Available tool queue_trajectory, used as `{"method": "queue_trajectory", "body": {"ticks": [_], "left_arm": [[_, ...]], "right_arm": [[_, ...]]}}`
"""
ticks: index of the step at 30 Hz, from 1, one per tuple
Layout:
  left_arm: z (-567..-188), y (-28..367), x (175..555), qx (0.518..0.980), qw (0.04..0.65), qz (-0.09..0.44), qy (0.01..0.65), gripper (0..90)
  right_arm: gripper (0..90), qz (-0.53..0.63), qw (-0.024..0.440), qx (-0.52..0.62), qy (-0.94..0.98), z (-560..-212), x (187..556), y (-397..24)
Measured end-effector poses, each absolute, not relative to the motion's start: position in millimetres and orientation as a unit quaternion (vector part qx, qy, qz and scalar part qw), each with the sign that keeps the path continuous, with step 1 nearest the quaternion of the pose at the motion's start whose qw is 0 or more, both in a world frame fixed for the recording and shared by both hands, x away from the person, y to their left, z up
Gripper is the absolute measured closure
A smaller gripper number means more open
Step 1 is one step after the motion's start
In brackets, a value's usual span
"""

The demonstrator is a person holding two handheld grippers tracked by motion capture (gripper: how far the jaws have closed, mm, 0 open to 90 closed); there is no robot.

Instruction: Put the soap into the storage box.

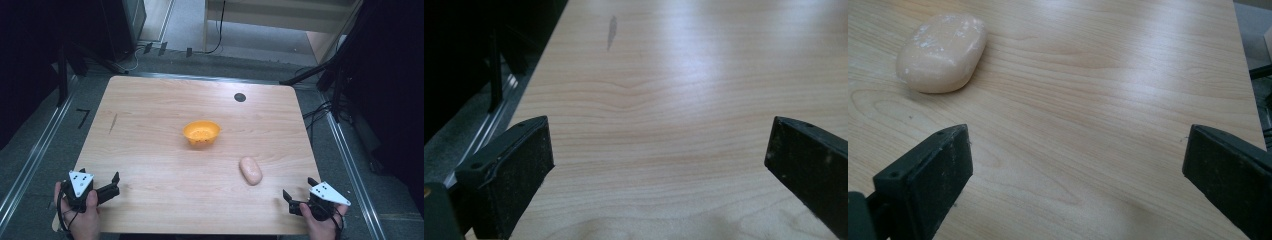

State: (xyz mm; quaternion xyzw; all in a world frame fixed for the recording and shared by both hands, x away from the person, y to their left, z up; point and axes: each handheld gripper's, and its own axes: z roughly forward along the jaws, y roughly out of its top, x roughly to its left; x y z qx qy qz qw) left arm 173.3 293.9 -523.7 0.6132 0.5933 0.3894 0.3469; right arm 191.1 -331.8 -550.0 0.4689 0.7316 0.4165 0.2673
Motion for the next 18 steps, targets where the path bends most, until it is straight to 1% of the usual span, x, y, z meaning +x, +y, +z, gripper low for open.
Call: {"method": "queue_trajectory", "body": {"ticks": [2,3,4,5,6,7,12,13,14,15,16,18], "left_arm": [[-523.7,295.1,171.2,0.613,0.358,0.388,0.587,0.0],[-523.6,295.2,170.6,0.613,0.361,0.387,0.587,0.0],[-523.6,296.0,170.3,0.612,0.366,0.384,0.587,0.0],[-523.5,297.2,170.7,0.611,0.367,0.380,0.590,0.0],[-523.5,297.7,171.0,0.611,0.367,0.377,0.591,0.0],[-523.6,297.9,171.3,0.609,0.367,0.376,0.594,0.0],[-523.6,299.0,167.4,0.581,0.374,0.400,0.603,0.0],[-523.6,299.0,167.4,0.581,0.374,0.400,0.603,0.0],[-523.4,299.1,167.8,0.583,0.373,0.398,0.602,0.0],[-523.5,298.8,168.7,0.586,0.374,0.395,0.601,0.0],[-523.6,298.9,169.4,0.589,0.374,0.393,0.599,0.0],[-523.5,298.1,169.4,0.597,0.374,0.391,0.592,0.0]], "right_arm": [[0.0,0.418,0.268,0.470,0.730,-550.0,190.8,-332.1],[1.5,0.418,0.273,0.469,0.729,-549.9,190.2,-332.1],[6.9,0.417,0.277,0.471,0.727,-549.9,189.5,-331.9],[17.2,0.411,0.286,0.473,0.725,-550.1,188.4,-331.9],[21.3,0.400,0.302,0.469,0.727,-550.2,186.5,-330.9],[15.4,0.382,0.332,0.470,0.723,-550.8,184.4,-328.0],[14.9,0.387,0.317,0.468,0.728,-550.5,185.9,-327.0],[14.9,0.387,0.317,0.468,0.728,-550.5,185.9,-327.0],[13.4,0.394,0.294,0.469,0.734,-550.1,187.5,-327.3],[13.4,0.394,0.294,0.469,0.734,-550.1,187.5,-327.3],[19.1,0.386,0.266,0.473,0.746,-550.9,191.0,-325.3],[19.3,0.380,0.260,0.471,0.752,-551.0,192.1,-323.2]]}}
